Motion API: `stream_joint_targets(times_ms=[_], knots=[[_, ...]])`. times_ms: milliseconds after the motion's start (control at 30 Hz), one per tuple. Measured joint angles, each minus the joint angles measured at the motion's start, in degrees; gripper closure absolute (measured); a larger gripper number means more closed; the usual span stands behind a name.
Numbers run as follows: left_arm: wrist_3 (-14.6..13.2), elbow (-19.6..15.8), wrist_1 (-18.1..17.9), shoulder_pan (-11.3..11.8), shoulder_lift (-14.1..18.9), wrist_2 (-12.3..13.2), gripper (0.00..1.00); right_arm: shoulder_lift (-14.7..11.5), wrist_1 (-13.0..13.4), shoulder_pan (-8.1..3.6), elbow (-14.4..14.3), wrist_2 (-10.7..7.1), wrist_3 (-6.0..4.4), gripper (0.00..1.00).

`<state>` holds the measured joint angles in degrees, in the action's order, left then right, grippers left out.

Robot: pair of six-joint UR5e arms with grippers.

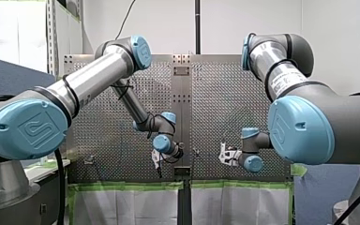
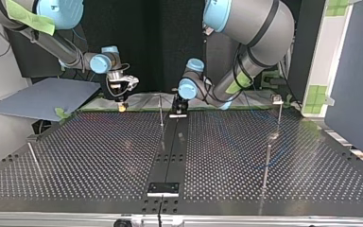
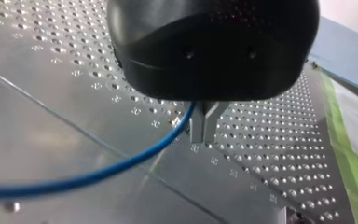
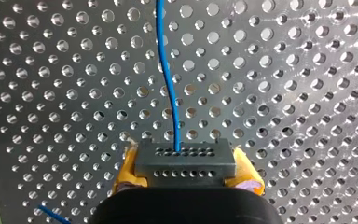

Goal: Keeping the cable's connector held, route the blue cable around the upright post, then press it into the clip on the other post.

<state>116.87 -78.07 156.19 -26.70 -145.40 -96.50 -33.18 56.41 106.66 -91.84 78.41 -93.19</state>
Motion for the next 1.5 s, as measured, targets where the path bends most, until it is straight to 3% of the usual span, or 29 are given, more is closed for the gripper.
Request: stream_joint_targets(times_ms=[400,967,1367,1433,1500], knots=[[-1.57,3.36,2.56,0.96,-4.02,0.66,0.99,0.05,0.2,-0.48,0.35,-0.09,-0.04,1.0],[4.84,4.26,-0.27,3.95,-4.38,4.98,0.99,0.08,-0.11,-1.48,1.96,0.26,-0.99,1.0],[6.58,4.27,-0.78,4.38,-4.39,6.16,0.99,0.14,-0.32,-1.84,3.45,1.74,-2.25,1.0],[5.9,4.27,-0.87,4.17,-4.38,6.23,0.96,0.15,-0.46,-1.85,3.49,1.75,-2.18,1.0],[4.99,4.27,-0.94,3.94,-4.34,6.13,0.78,0.16,-0.74,-1.87,3.5,1.75,-2.09,1.0]])
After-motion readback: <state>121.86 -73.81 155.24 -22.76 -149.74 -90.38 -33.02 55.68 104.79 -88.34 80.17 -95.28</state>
